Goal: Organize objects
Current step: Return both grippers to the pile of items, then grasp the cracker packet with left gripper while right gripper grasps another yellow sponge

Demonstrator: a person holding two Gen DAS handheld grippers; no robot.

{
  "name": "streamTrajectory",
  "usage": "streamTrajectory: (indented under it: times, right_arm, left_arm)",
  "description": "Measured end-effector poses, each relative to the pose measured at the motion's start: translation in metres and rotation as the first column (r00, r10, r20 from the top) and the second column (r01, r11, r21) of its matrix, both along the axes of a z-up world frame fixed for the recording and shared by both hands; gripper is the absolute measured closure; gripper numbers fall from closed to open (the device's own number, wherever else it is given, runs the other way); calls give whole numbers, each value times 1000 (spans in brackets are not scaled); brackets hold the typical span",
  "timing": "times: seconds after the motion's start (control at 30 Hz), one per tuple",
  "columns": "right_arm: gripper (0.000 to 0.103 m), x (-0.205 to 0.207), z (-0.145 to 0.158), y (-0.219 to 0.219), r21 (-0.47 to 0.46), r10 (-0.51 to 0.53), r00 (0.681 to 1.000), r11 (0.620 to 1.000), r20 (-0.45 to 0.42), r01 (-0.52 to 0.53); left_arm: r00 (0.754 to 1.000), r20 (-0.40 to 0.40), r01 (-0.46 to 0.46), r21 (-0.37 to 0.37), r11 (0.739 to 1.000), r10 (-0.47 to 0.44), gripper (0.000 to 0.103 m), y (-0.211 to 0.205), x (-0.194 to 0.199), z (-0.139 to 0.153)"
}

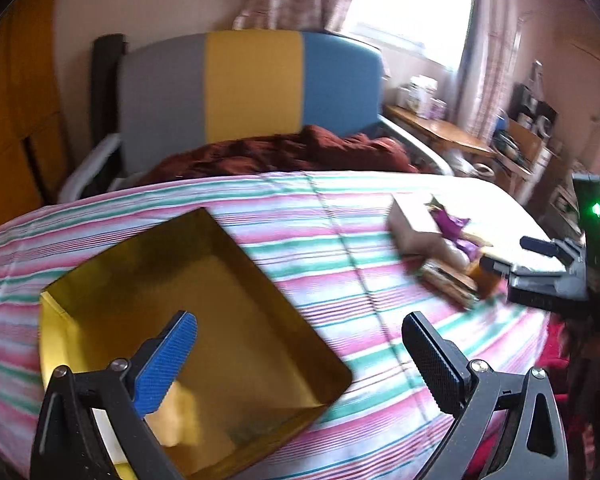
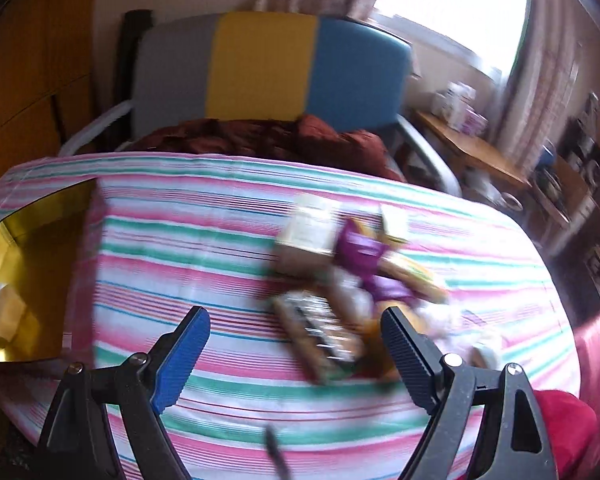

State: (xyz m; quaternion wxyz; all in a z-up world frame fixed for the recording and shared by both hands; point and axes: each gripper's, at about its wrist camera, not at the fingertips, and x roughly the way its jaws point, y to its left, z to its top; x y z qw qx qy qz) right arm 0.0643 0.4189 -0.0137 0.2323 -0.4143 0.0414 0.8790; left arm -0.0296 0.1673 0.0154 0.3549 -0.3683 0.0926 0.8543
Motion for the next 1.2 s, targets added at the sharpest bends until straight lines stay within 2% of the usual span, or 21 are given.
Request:
streamTrajectory:
  times: [0.17, 0.27, 0.37, 0.5, 0.57, 0.6, 0.7, 0.8, 1.0, 1.1, 1.2]
  right_arm:
    - [14, 30, 5, 68, -104, -160, 987, 982, 6, 160]
    - [14, 46, 1, 103, -206, -257, 966, 945, 3, 252]
    - [14, 63, -10, 131, -313, -337, 941, 896, -18, 315]
    - [14, 81, -35, 156, -464, -434, 900, 804, -28, 373]
    - [14, 86, -47, 162, -525, -468, 883, 755, -12, 393]
    - [14, 90, -47, 165, -562, -480, 877, 735, -34, 380]
    - [14, 95, -43, 166, -572, -496, 865, 732, -77, 369]
    - [14, 97, -41, 166, -592, -488, 866, 730, -104, 341]
    - [14, 92, -37, 165, -578, -452, 884, 756, -121, 308]
    - [14, 87, -39, 164, -578, -432, 894, 762, -119, 291]
    - [14, 83, -40, 164, -579, -420, 900, 766, -120, 280]
  left_arm:
    - [995, 57, 84, -8, 996, -83, 0, 39, 5, -7]
    - [987, 88, 133, -18, 991, -131, 0, 63, 10, -11]
    - [978, 100, 189, -30, 981, -186, 0, 88, 15, -15]
    - [962, 125, 253, -62, 965, -244, 0, 121, 21, -25]
    - [953, 160, 273, -78, 959, -258, 0, 140, 19, -32]
    - [948, 183, 280, -80, 957, -262, 0, 149, 18, -36]
    - [940, 236, 277, -102, 955, -248, 0, 180, 14, -52]
    - [930, 299, 260, -125, 958, -213, 0, 211, 8, -70]
    - [897, 434, 157, -145, 977, -79, 0, 253, -12, -104]
    - [893, 449, 104, -144, 984, -29, 0, 265, -16, -111]
    - [891, 453, 95, -157, 983, -14, 0, 280, -15, -116]
